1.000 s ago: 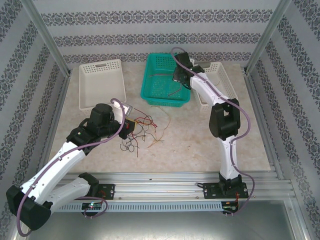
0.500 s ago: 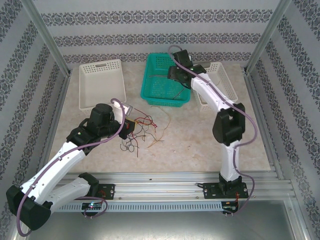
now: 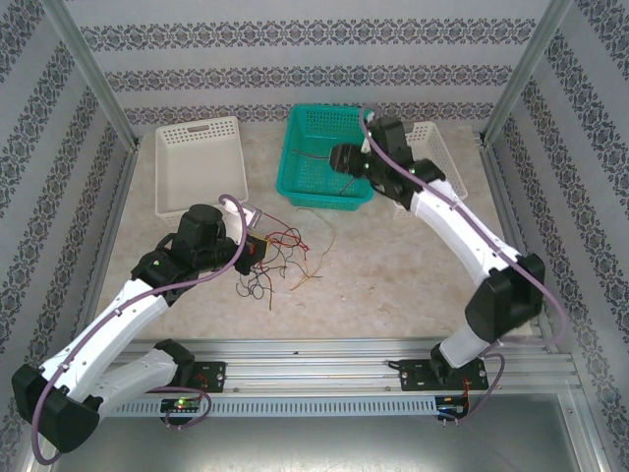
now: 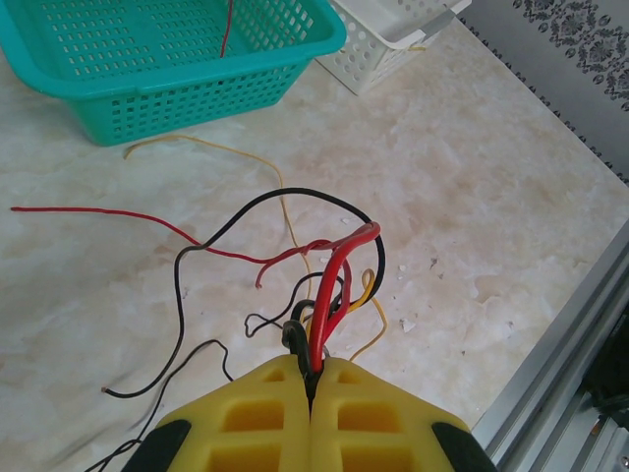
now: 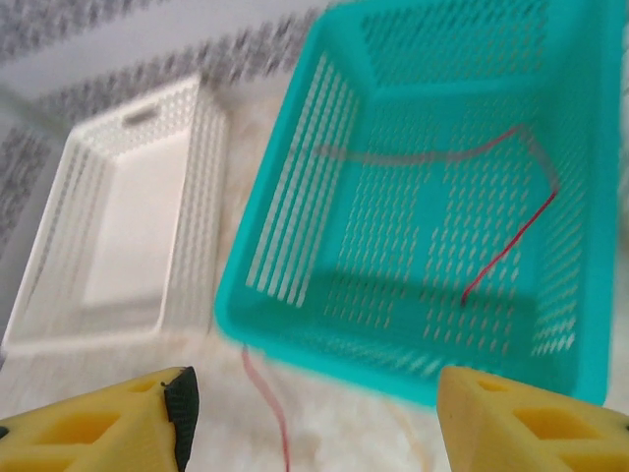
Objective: Untangle the cables
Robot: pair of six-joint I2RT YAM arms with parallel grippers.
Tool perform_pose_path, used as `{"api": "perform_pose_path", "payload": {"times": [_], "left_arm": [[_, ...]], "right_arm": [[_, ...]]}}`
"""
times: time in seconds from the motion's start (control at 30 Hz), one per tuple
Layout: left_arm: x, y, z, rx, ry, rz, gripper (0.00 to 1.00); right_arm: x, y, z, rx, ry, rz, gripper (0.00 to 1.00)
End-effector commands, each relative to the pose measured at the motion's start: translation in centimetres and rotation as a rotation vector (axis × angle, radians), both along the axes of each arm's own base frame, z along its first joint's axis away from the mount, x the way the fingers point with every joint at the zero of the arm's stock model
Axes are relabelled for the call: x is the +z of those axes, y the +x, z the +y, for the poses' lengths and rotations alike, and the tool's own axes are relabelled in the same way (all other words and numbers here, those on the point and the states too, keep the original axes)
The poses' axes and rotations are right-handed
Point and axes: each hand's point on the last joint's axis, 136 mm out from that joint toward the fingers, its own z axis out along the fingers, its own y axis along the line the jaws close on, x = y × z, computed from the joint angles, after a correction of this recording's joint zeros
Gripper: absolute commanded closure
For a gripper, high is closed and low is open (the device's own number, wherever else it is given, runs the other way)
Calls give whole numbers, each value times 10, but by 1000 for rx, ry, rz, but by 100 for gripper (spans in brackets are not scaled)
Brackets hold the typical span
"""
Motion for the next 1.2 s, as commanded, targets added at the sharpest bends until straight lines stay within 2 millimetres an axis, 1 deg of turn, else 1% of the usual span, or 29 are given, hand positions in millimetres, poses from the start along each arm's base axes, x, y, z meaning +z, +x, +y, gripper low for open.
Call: {"api": "perform_pose_path", "payload": {"times": [0.0,0.1,0.2,0.3,0.37,0.43,0.53,0.67,0.77,0.87,0.97,1.07,1.17], "left_arm": [[13,-1,-6,-35,-19,-56,100],[13,-1,-7,-37,-21,-53,100],[14,-1,-6,-36,-20,-56,100],[14,-2,-5,-33,-20,-58,100],[14,-2,-6,-36,-21,-57,100],[13,-3,-7,-44,-23,-50,100],[11,-5,-13,-72,-33,-31,100],[8,-10,-21,-119,-46,-4,100],[7,-11,-22,-127,-43,0,100],[7,-12,-22,-129,-43,-1,100],[9,-12,-22,-133,-46,-5,100],[10,-14,-24,-146,-55,-5,100],[11,-15,-24,-150,-62,-7,100]], "right_arm": [[25,-49,33,202,123,-56,35],[13,-93,49,316,124,-79,36],[2,-127,61,398,151,-106,37],[-7,-151,72,457,170,-142,38],[-17,-161,80,489,169,-147,38],[-23,-166,87,503,161,-160,39],[-30,-165,96,507,118,-193,39],[-29,-161,114,540,86,-220,41],[-30,-160,127,571,72,-225,46],[-36,-158,130,572,44,-224,52],[-40,-157,128,562,34,-226,68],[-40,-159,127,565,37,-234,80],[-38,-161,126,572,39,-236,98]]}}
